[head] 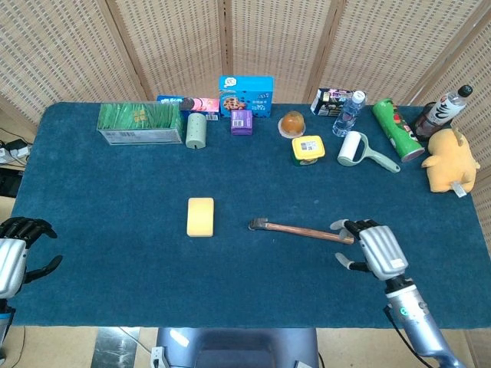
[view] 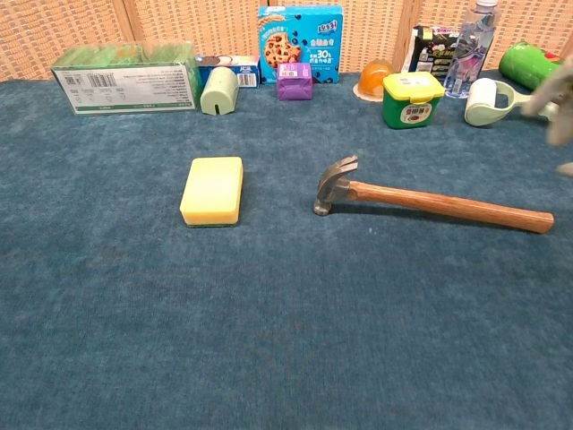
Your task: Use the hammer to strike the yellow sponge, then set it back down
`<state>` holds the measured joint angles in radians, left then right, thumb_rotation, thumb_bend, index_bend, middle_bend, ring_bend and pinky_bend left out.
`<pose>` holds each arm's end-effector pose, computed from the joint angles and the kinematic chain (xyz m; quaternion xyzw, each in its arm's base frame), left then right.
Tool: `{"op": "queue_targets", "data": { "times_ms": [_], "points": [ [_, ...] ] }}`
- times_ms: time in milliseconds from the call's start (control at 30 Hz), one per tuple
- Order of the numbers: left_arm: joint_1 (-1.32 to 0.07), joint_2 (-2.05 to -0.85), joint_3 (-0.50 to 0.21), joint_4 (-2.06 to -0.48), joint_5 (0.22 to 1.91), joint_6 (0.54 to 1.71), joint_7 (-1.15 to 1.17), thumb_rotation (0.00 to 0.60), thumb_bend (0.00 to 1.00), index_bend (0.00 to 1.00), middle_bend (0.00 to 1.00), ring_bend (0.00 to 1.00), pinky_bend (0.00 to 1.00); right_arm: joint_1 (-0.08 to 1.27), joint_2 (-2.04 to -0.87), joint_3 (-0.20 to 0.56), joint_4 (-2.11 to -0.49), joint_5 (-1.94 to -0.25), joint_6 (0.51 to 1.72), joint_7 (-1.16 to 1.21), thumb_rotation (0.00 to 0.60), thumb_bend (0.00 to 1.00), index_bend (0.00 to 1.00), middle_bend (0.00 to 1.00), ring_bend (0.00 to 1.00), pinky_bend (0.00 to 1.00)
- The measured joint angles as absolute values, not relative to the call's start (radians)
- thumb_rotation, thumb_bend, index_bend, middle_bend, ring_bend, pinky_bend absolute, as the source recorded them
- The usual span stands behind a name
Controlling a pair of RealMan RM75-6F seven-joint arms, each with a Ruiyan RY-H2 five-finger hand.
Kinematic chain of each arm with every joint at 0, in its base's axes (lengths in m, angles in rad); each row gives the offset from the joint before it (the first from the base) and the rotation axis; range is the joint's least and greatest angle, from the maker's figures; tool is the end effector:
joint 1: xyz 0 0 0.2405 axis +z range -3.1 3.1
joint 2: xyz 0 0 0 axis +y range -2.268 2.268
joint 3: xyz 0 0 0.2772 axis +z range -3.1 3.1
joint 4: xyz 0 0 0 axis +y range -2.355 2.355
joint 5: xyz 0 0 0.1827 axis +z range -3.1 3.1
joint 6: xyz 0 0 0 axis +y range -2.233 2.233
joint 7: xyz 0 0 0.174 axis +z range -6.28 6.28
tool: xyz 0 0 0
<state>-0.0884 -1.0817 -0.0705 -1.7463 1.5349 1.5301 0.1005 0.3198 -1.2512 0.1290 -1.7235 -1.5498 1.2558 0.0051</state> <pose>-0.2856 0.2126 0.2034 -0.5952 -0.3584 -0.4160 0.5867 -0.2224 -0.2782 0.1169 0.6518 -0.4087 0.4789 0.4229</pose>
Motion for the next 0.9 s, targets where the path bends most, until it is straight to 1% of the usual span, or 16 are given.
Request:
{"op": "queue_targets", "data": {
  "times_ms": [100,433,600,900],
  "points": [
    [-0.095,-1.076,-0.073,-1.755,1.533,1.522,0.101,0.600,0.22,0.46,0.37,0.26,0.19,0.352,-1.289,0.147,-1.734,-1.502,1.215,-0.057,0.600,0.29,0.31,0.46,0.43,0.40],
    [-0.110,-1.054,-0.088,-1.749,1.528,1.518,0.094,0.600,0.22,0.46,0.37,0.26,0.19,0.450,-1.418,0.195,-1.728,-1.312,1.105,-0.258,0.600,0.29,0.27,0.41,0.38,0.37],
    [-0.112,-1.042,-0.089,-1.730,1.518,1.512,0.074,0.600,0.22,0.46,0.37,0.26,0.19,0.505,-1.501,0.215,-1.684,-1.217,1.067,-0.344,0.600,0.29,0.26,0.41,0.37,0.37],
    [-0.107,-1.038,-0.088,-1.688,1.507,1.515,0.023,0.600,0.22,0.46,0.37,0.26,0.19,0.586,-1.596,0.240,-1.605,-1.104,1.032,-0.431,0.600,0.29,0.26,0.41,0.37,0.35]
  ]
}}
